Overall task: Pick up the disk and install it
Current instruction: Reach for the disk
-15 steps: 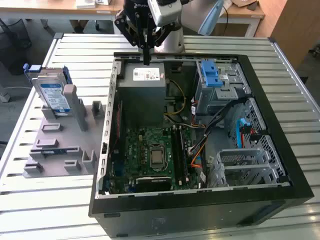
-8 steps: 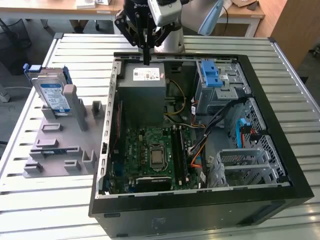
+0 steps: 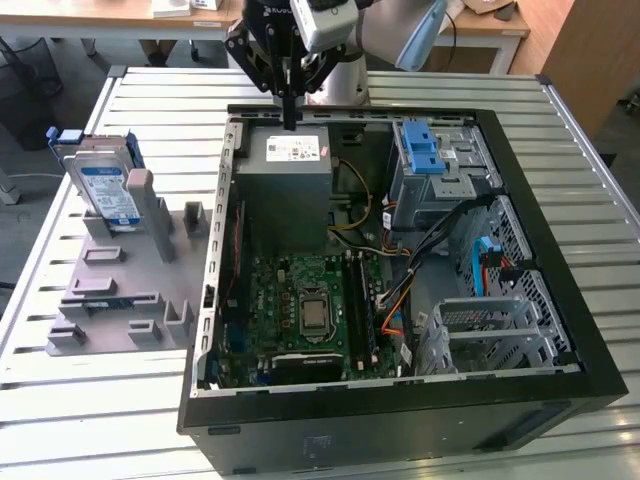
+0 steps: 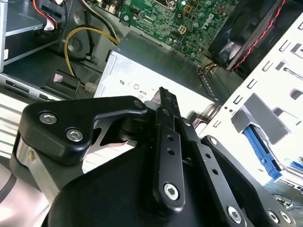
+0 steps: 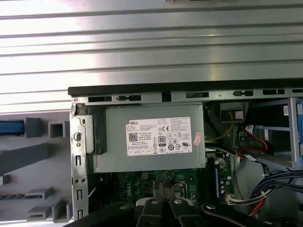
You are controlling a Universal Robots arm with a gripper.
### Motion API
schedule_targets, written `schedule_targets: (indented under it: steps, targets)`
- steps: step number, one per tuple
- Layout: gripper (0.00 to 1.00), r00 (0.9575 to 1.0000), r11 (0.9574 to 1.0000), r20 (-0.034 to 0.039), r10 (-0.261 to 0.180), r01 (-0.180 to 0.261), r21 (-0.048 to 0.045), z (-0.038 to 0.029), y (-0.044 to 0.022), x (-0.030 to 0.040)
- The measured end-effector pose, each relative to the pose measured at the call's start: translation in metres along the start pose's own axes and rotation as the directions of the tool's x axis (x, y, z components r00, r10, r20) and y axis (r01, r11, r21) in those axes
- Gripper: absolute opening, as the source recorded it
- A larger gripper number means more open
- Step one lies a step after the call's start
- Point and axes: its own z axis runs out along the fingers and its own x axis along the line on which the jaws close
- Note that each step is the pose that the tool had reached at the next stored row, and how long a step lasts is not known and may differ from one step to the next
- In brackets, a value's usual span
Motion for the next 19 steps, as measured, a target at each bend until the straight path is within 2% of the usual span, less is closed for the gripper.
schedule_targets:
  steps: [17,19]
  targets:
    - [0.11,1.0,1.0,-0.0001,0.0,0.0,0.0001,-0.0004,-0.0009,0.0135]
    - [0.11,1.0,1.0,0.0001,0.0,0.0,0.003,-0.0004,-0.0009,0.0141]
